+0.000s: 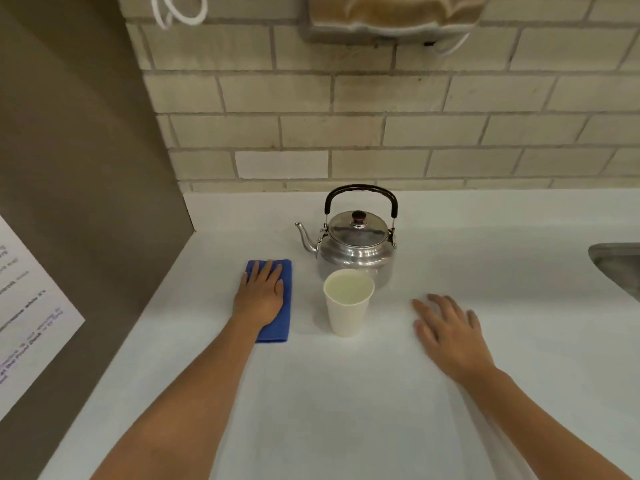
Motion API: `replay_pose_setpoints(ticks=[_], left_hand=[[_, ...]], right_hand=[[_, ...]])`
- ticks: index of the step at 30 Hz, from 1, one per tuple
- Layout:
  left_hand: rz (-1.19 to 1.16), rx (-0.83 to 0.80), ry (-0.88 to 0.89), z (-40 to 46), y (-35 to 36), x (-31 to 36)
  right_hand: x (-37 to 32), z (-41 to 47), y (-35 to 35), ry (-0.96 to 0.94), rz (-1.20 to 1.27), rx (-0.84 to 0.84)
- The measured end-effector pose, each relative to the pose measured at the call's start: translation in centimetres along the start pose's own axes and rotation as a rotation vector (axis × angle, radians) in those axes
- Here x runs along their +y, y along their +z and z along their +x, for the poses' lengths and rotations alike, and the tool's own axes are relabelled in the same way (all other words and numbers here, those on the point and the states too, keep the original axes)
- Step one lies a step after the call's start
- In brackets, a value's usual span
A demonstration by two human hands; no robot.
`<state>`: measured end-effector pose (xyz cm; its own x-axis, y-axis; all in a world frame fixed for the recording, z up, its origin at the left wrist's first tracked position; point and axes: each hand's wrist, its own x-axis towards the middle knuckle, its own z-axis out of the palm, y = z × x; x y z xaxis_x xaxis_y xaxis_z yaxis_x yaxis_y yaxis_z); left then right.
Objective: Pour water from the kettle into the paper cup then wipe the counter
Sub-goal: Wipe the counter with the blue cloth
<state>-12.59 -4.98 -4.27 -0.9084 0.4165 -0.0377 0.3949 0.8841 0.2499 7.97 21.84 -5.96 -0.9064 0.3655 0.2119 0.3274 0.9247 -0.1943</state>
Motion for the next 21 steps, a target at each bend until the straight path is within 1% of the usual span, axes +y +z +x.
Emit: replay_pose_setpoints(ticks=[3,7,9,11,13,15,19,21], left_hand=[[0.028,0.018,0.045,-1.7,0.4,-0.5],[0.02,0.068,0.087,-7.1,0.3,-3.0],[0.004,0.081,0.017,-9.3,0.0,-4.6],[0.014,0.103,-0.107,-11.2,0.0,-4.8],[0.033,0.142,-0.227,-13.2,0.6,-2.6],[0.026,0.161,-0.303,-15.6,2.1,2.1],[-0.005,0.201,-0.299,-19.7,5.5,13.6],[-0.028,0.195,-0.309,-21.0,6.1,15.9]], right_hand=[[0.0,-0.1,-0.3,0.011,0.025,-0.012],[-0.3,-0.2,-0.6,0.016,0.024,-0.033],[-0.4,-0.3,-0.7,0.019,0.042,-0.028],[-0.5,-0.4,-0.8,0.021,0.042,-0.022],[-0.8,-0.5,-1.0,0.026,0.037,-0.032],[-0.9,-0.6,-1.2,0.016,0.033,-0.053],[-0.6,-0.9,-1.4,-0.021,0.086,-0.083],[-0.4,-1.1,-1.7,-0.077,0.13,-0.092]])
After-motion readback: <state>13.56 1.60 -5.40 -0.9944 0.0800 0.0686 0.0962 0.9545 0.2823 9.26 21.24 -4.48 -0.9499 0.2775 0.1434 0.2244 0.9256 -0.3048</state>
